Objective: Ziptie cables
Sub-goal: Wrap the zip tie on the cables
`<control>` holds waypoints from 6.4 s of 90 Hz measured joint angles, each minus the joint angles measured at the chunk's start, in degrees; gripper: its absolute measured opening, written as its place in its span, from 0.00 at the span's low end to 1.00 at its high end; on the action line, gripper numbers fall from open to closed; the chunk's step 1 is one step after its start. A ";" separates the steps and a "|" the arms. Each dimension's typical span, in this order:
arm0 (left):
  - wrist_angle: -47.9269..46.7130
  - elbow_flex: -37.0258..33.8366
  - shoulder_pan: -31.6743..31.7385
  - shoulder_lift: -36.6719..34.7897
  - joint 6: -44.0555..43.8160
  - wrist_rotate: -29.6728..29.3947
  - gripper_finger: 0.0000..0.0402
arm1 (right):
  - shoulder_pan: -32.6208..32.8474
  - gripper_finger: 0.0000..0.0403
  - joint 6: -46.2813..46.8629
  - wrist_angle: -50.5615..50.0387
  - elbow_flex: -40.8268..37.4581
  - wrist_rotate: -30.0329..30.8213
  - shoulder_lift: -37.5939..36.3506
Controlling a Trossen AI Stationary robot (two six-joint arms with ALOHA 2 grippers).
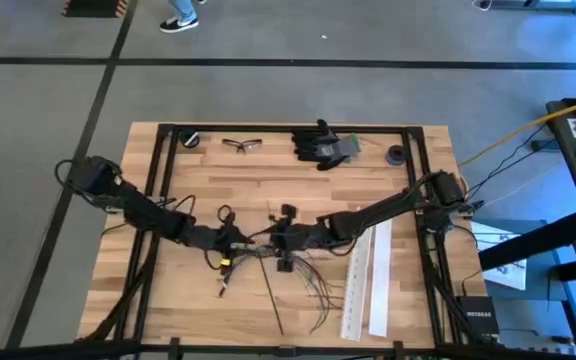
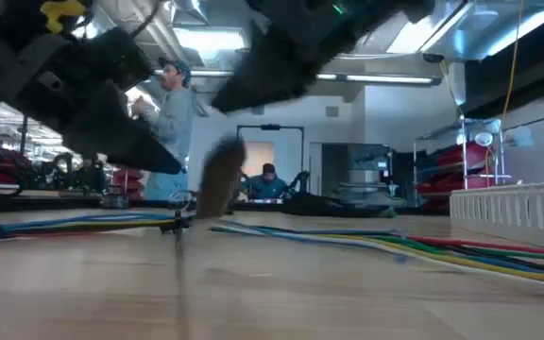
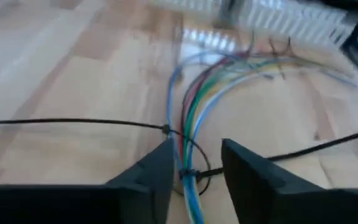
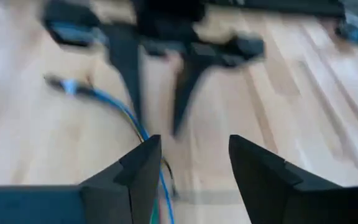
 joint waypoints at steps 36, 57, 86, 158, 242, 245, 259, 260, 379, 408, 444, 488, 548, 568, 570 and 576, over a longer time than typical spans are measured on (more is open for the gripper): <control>-18.76 12.67 8.40 5.96 -2.53 8.83 0.40 | 1.45 0.44 13.30 26.37 -22.08 -2.49 -2.64; -18.47 12.67 9.40 9.22 -2.97 11.02 0.40 | 1.46 0.44 11.24 28.34 -22.54 -2.58 -2.61; -18.25 12.74 9.87 10.24 -1.42 8.88 0.15 | 1.44 0.44 10.17 29.21 -22.53 -2.59 -2.62; -16.53 12.56 -0.41 2.81 10.90 -5.68 0.00 | -7.23 0.44 32.24 46.86 -19.29 -19.20 4.43; -17.33 12.58 -0.25 2.72 8.81 -5.50 0.00 | -5.30 0.00 3.64 47.53 -11.89 -21.50 10.19; -17.27 12.50 -0.22 2.72 8.03 -5.29 0.00 | -4.40 0.00 0.75 47.53 -11.89 -18.70 10.19; -17.10 10.84 -0.23 2.72 4.07 -4.10 0.00 | -0.66 0.00 -8.83 45.62 -11.92 -5.44 8.68; -17.14 10.71 -0.33 2.72 3.78 -3.84 0.00 | -0.45 0.00 -9.45 45.21 -11.93 -4.51 8.32; -14.34 10.24 -8.37 4.64 9.17 -8.00 0.00 | -7.92 0.10 -2.36 -3.94 -12.06 13.65 -18.21; -13.52 10.31 -8.15 4.55 9.47 -8.39 0.00 | -1.82 0.43 12.02 33.92 -21.67 -10.07 -4.88; -12.32 10.33 -7.10 4.51 9.25 -8.94 0.00 | -0.83 0.31 12.72 44.59 -9.25 -19.15 10.62; -12.39 10.33 -6.38 4.51 6.92 -9.78 0.00 | 0.50 0.01 0.84 42.41 -8.57 -12.97 10.52; -10.89 11.05 -10.90 9.73 10.41 -9.69 0.00 | -2.40 0.00 -27.71 12.81 -1.69 24.52 1.19; -11.53 11.03 -9.94 9.58 9.48 -10.30 0.00 | -2.87 0.00 -13.40 -3.20 -1.94 24.56 -3.29; -11.52 11.03 -9.96 9.58 9.45 -10.30 0.00 | -2.86 0.00 -10.67 -5.46 -1.95 24.09 -3.40; -11.15 11.03 -10.03 9.58 9.27 -10.22 0.00 | -2.82 0.00 -1.07 -10.62 -2.15 18.36 -3.76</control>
